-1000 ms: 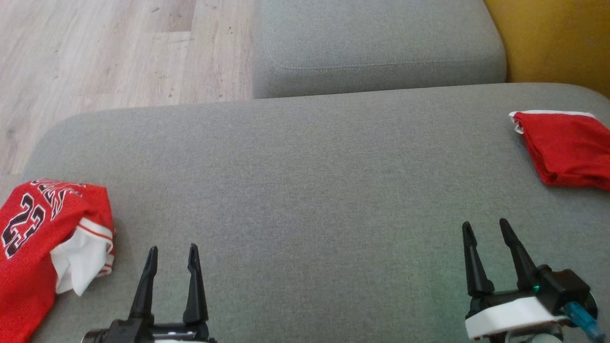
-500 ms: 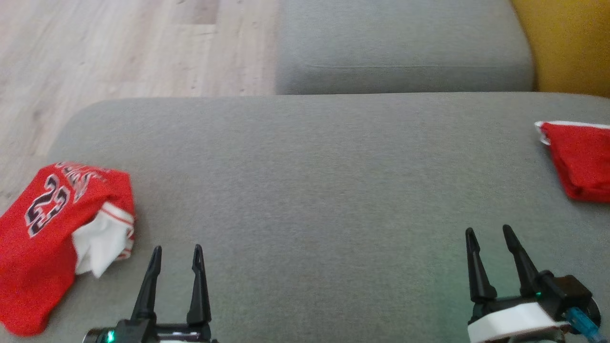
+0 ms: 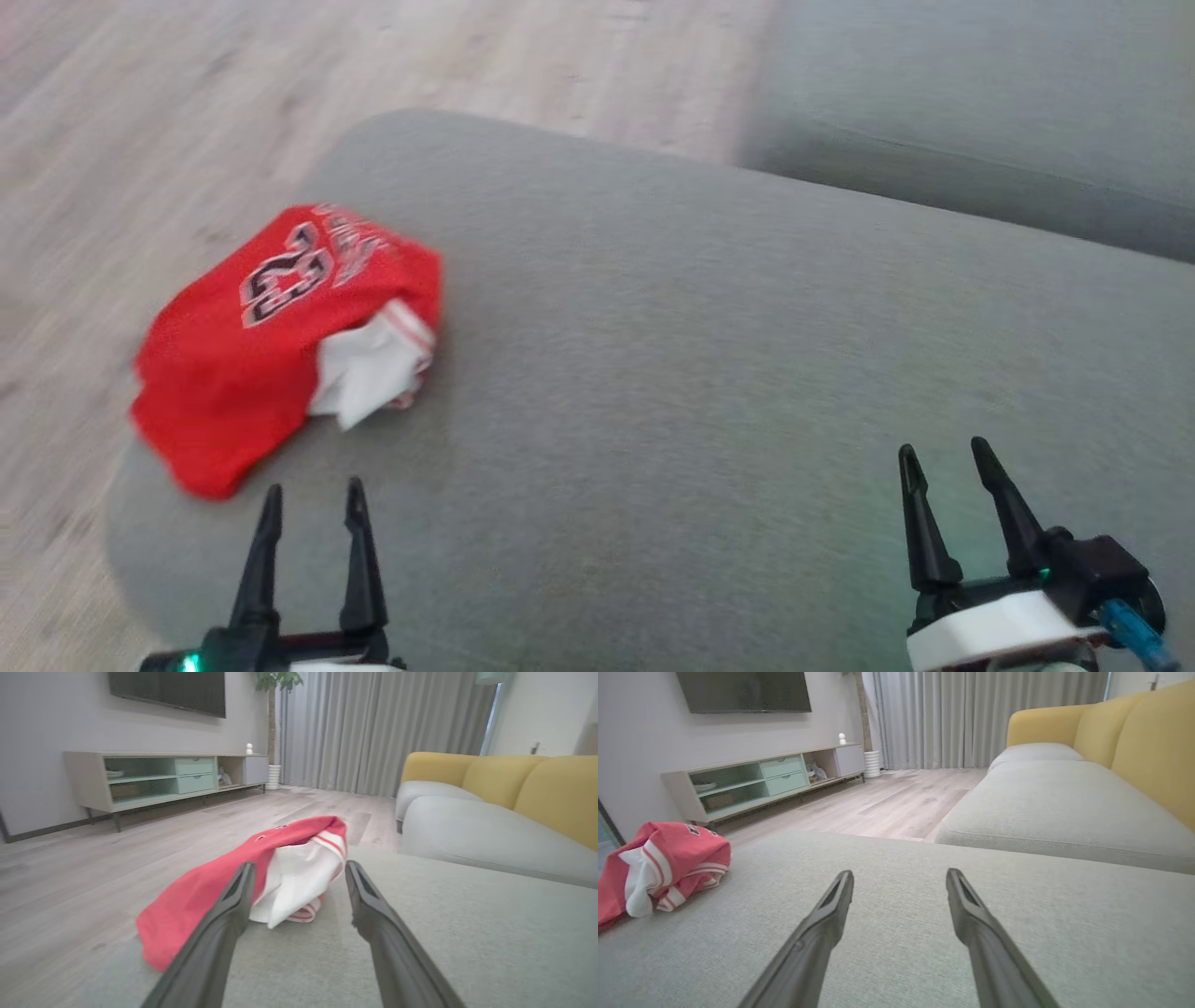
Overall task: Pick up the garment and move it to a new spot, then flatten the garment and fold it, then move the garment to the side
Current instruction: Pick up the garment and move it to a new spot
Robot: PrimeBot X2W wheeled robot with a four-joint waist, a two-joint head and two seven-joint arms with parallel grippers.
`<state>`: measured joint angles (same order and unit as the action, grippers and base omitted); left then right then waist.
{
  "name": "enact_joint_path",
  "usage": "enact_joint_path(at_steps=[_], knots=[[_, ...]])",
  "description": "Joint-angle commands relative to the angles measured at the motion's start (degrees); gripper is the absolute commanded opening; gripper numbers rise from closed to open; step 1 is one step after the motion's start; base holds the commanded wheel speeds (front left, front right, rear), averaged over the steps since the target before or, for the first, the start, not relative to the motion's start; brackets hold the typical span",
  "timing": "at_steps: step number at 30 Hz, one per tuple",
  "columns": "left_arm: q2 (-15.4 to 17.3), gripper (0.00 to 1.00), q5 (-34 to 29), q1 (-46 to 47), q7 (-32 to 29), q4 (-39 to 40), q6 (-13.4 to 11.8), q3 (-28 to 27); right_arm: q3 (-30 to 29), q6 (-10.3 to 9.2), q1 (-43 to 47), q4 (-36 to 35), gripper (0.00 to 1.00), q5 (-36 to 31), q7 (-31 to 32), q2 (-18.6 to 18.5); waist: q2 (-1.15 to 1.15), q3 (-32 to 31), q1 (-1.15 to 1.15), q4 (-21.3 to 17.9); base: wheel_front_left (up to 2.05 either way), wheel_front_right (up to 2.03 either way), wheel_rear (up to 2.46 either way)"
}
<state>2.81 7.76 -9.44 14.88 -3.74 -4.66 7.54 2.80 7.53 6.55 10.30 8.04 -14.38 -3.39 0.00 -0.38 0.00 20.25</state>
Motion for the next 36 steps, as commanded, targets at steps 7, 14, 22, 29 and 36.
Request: enact_joint_path(at_steps=[7, 14, 22, 29, 36], knots=[[0.07, 1.00, 1.06, 1.33, 0.12, 3.03, -0.69, -3.70, 1.44, -0.04, -2.72, -1.85, 1.00, -0.49, -0.62, -1.57, 0.00, 2.45, 0.00, 6.13, 0.00, 0.00, 0.00], [0.07, 1.00, 1.30, 6.10, 0.12, 5.32, -1.15, -4.18, 0.89, -0.04, -4.21, -2.99, 1.00, -1.31, -0.62, -5.10, 0.00, 8.36, 0.00, 3.71, 0.00, 0.00, 0.00], [0.07, 1.00, 1.34, 20.08, 0.12, 4.77, -1.46, -1.40, -0.43, -0.04, -7.78, -6.18, 1.00, -2.28, -0.62, -13.03, 0.00, 20.95, 0.00, 1.54, 0.00, 0.00, 0.00], [0.07, 1.00, 1.53, 30.76, 0.12, -9.17, -7.01, -0.22, -2.05, -0.04, -10.41, -7.92, 1.00, -2.09, -0.62, -17.97, 0.00, 27.70, 0.00, -0.05, 0.00, 0.00, 0.00], [0.19, 1.00, 1.62, 37.96, -1.12, -25.72, -14.17, -2.96, -1.32, -0.04, -11.57, -8.25, 1.00, -2.17, -0.62, -17.88, 0.00, 28.64, 0.00, -2.25, 0.00, 0.00, 0.00]])
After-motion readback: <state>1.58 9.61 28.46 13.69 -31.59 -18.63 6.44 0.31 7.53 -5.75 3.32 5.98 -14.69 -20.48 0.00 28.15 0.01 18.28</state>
